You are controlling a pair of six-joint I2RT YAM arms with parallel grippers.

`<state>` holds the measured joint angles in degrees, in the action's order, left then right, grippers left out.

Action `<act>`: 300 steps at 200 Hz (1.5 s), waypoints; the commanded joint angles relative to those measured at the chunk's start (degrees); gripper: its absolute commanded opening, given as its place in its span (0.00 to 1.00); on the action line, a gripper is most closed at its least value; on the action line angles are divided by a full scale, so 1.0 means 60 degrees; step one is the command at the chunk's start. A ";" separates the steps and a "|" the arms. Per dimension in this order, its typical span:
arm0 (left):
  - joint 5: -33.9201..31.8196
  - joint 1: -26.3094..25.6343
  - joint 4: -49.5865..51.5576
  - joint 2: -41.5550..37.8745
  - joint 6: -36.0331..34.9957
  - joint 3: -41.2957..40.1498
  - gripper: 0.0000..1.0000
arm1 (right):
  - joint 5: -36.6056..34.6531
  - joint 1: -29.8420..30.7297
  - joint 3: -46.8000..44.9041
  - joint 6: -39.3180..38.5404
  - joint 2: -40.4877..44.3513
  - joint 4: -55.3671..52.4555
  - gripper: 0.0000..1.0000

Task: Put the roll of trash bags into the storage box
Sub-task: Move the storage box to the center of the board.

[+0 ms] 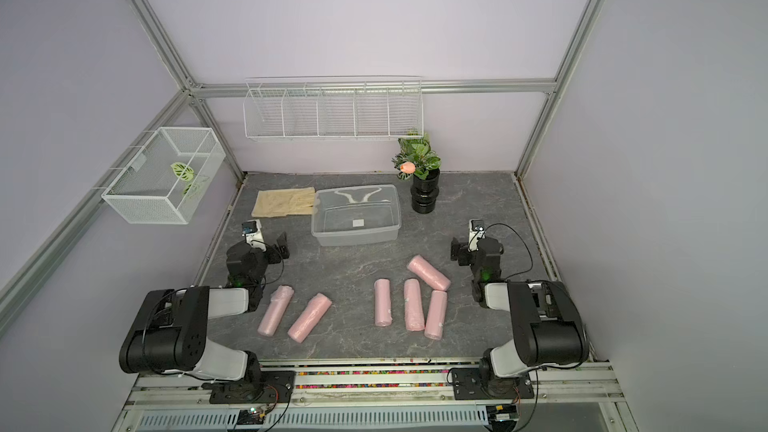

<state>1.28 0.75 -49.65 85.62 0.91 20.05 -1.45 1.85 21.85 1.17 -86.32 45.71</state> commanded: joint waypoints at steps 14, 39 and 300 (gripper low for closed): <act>0.0054 0.0065 -0.0121 0.0114 0.0086 0.0207 1.00 | 0.0037 -0.0045 0.0116 -0.0079 -0.0119 0.0203 0.99; 0.0055 0.0065 -0.0121 0.0108 0.0087 0.0221 1.00 | 0.0037 -0.0044 0.0124 -0.0083 -0.0115 0.0193 0.99; 0.0437 0.0054 0.0451 -0.0330 -0.0284 0.0507 0.97 | 0.0560 -0.0037 0.0160 -0.0409 0.0307 -0.0120 0.98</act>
<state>1.93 1.13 -49.65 85.62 0.82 20.08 -0.19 1.85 21.85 0.23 -86.30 45.71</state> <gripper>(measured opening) 0.985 0.991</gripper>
